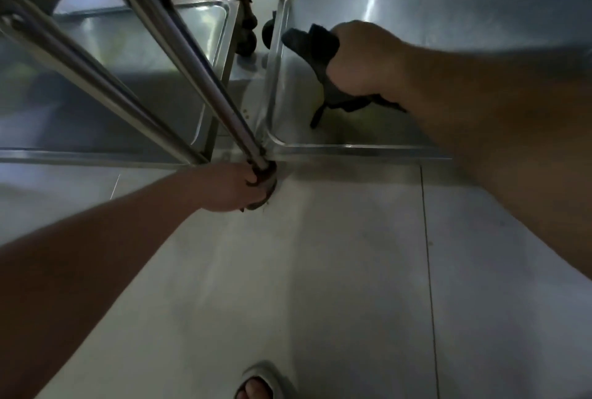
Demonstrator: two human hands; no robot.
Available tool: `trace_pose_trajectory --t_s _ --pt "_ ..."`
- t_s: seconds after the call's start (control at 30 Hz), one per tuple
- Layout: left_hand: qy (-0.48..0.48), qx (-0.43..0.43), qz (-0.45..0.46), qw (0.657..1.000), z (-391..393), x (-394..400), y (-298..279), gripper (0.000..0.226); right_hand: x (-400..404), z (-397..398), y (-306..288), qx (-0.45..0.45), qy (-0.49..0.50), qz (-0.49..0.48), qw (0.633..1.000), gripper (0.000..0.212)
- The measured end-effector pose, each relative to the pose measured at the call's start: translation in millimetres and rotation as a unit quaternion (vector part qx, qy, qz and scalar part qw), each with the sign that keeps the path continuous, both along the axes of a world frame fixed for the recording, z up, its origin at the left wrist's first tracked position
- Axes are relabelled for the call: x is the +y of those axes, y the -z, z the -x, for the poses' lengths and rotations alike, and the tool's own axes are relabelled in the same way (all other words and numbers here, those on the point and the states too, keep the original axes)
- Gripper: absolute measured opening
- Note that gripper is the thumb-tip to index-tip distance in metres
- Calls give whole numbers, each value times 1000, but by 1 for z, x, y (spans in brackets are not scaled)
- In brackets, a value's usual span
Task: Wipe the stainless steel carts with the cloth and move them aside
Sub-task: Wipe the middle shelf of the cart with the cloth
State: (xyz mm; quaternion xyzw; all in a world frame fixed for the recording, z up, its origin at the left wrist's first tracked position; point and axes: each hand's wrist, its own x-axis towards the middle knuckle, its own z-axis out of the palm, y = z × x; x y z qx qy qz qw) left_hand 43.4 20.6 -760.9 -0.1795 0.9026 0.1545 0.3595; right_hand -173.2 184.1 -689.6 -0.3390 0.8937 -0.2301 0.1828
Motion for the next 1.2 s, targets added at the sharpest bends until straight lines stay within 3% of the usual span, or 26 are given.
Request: trace_pose_trajectory --t_s 0.13,0.27,0.33,0.4,0.5,0.67,0.83,0.9,1.0,1.13,1.2 --pt "-95 25 5 995 5 -23 -1 47 -22 -33 44 55 -43 22 997 43" --pt "-242 136 -94 956 12 -30 -6 88 -20 -66 101 29 -214 -87 972 73" --pt "-242 217 -104 940 14 -27 1 65 -16 -73 118 42 -242 -89 965 88" --pt "-260 325 -99 904 16 -20 12 37 -15 -69 124 41 -232 -70 969 89" --pt "-337 446 -156 814 18 -14 30 33 -19 -48 133 96 -209 -85 970 73" --pt "-362 492 -244 753 28 -13 34 9 -8 40 138 128 -6 -114 985 77" --pt "-444 525 -267 675 39 7 39 22 -25 96 139 88 82 -150 981 76" --pt "-456 527 -276 662 40 10 38 28 -61 81 133 94 42 -139 985 74" --pt "-447 532 -278 663 40 8 37 28 -97 33 128 114 -102 -114 982 69" --pt "-473 544 -278 635 45 15 39 12 -54 -15 133 125 -257 -75 955 65" --pt "-491 551 -272 617 48 19 38 17 -17 -15 131 121 -338 -67 931 66"
